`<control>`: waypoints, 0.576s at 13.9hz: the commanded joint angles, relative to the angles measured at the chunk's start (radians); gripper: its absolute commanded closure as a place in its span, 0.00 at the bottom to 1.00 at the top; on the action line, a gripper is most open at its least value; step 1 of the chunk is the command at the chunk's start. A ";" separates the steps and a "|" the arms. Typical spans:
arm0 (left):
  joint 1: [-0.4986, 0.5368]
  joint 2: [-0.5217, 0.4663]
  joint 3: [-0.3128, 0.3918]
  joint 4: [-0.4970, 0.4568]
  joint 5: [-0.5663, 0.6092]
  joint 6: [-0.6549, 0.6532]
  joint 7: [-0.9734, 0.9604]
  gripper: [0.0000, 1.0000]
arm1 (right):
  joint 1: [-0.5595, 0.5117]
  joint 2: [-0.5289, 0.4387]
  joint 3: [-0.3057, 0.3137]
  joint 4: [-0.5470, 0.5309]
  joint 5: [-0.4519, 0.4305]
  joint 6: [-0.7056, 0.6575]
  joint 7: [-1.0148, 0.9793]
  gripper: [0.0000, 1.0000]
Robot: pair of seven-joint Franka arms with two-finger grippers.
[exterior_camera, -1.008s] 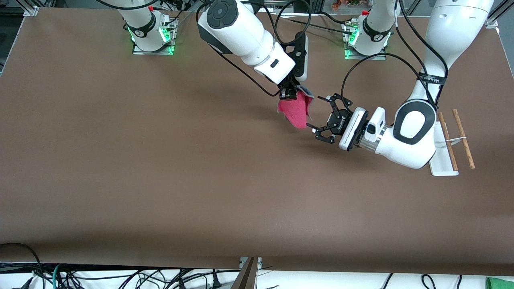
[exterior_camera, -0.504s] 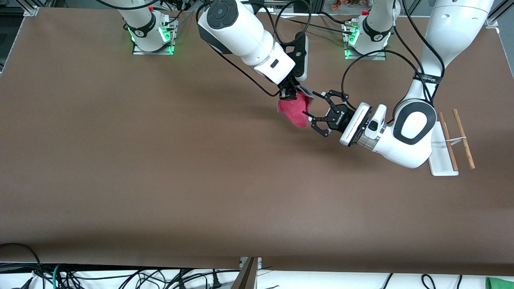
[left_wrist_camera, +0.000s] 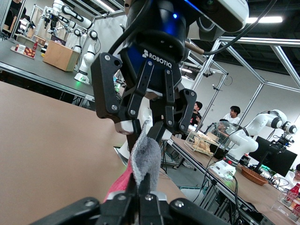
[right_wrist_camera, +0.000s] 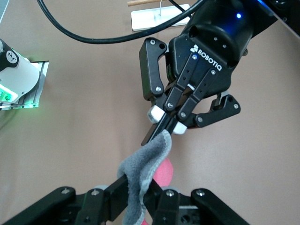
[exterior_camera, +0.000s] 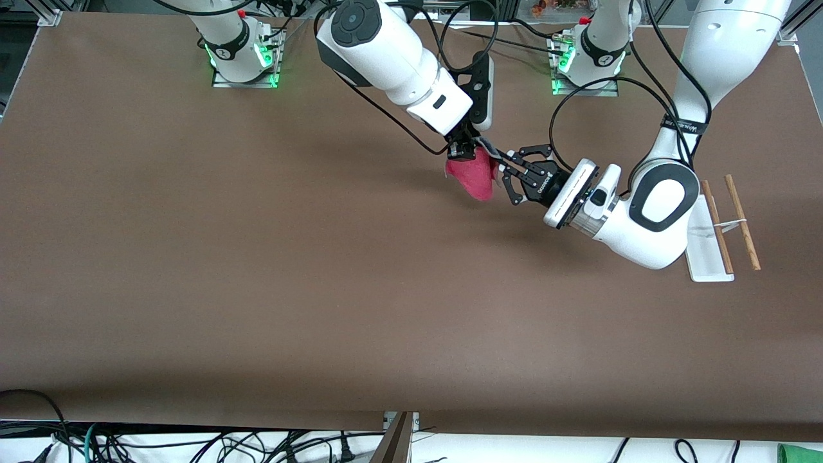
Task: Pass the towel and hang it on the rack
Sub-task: 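Open the right gripper to release the towel to the left gripper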
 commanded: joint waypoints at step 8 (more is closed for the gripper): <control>0.011 0.003 0.003 -0.006 -0.023 -0.020 0.038 1.00 | -0.010 0.017 0.009 0.030 -0.016 -0.012 0.029 0.00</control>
